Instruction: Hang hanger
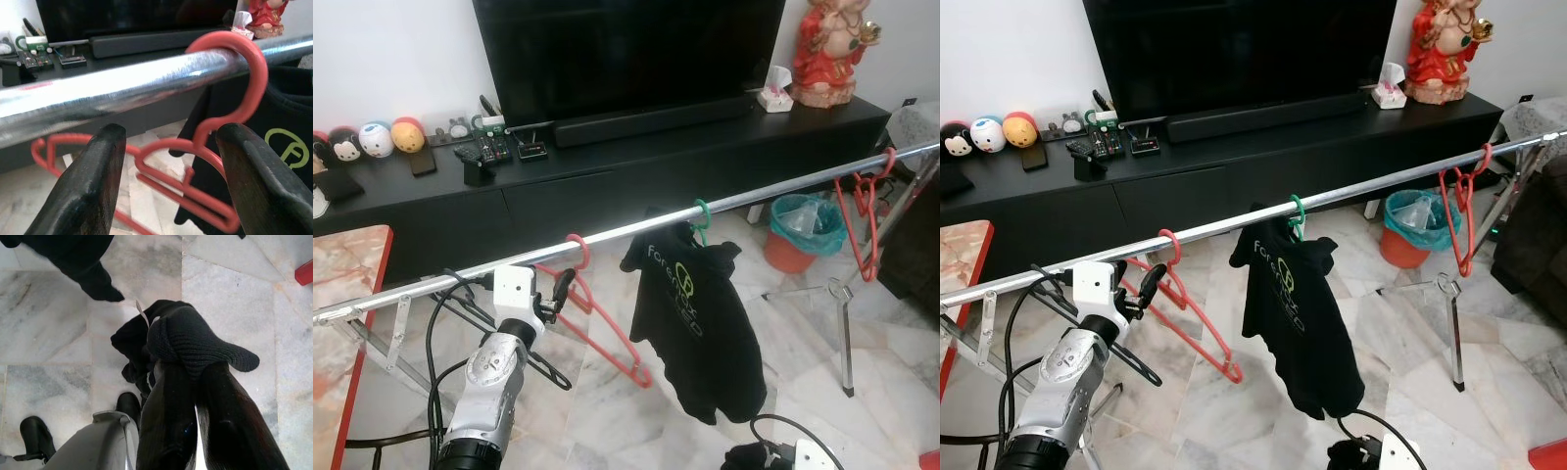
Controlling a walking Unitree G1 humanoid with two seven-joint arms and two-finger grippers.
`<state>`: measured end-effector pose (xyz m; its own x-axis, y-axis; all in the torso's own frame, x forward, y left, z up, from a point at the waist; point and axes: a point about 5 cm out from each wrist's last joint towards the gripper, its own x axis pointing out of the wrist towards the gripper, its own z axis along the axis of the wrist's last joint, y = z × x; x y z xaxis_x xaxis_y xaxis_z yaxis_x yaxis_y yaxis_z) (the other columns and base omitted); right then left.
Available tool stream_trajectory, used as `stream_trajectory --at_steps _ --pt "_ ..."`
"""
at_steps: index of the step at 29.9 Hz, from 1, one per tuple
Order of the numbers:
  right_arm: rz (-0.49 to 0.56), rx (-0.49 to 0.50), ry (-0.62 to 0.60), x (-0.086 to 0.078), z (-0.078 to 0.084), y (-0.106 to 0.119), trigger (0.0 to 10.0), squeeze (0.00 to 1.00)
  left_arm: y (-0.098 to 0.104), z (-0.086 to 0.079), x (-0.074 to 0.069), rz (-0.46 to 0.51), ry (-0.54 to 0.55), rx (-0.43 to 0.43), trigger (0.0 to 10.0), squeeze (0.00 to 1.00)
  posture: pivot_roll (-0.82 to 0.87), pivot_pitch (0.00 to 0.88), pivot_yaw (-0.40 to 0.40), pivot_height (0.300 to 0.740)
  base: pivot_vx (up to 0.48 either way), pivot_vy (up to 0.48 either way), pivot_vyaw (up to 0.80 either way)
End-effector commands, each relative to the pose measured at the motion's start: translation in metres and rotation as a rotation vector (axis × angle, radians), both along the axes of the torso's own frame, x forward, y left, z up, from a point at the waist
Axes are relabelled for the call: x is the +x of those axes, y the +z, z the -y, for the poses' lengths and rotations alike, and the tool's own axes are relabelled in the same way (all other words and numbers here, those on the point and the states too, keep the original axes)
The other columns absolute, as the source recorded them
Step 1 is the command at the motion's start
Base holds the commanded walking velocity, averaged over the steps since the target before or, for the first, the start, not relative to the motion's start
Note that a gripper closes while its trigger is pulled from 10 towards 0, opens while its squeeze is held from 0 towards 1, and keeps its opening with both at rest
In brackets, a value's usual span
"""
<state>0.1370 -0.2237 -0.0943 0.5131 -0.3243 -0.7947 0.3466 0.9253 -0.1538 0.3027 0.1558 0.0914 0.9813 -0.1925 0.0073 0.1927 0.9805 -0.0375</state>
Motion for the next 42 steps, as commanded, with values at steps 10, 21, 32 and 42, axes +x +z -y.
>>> stream_trajectory --at_steps 10,21,32,42 --pt "-0.002 -0.002 0.006 0.001 0.000 0.000 10.0 0.00 0.005 0.016 -0.001 -0.095 -0.178 0.116 10.0 0.00 0.02 0.001 0.019 0.740 0.000 0.000 0.00" --pt "0.003 0.004 0.009 0.006 -0.002 0.001 10.0 0.00 0.024 0.046 -0.001 -0.199 -0.317 0.186 10.0 0.00 0.02 0.000 0.023 0.740 0.000 0.000 0.00" --pt "-0.007 0.016 0.011 0.001 -0.006 -0.001 10.0 0.00 0.036 0.039 0.012 -0.316 -0.096 0.141 10.0 0.00 0.02 0.000 0.027 0.740 0.000 0.000 0.00" --pt "-0.012 0.018 0.003 0.000 -0.005 -0.001 10.0 0.00 0.034 0.044 0.015 -0.421 0.009 0.007 10.0 1.00 0.02 0.000 0.030 0.740 0.000 0.000 0.00"
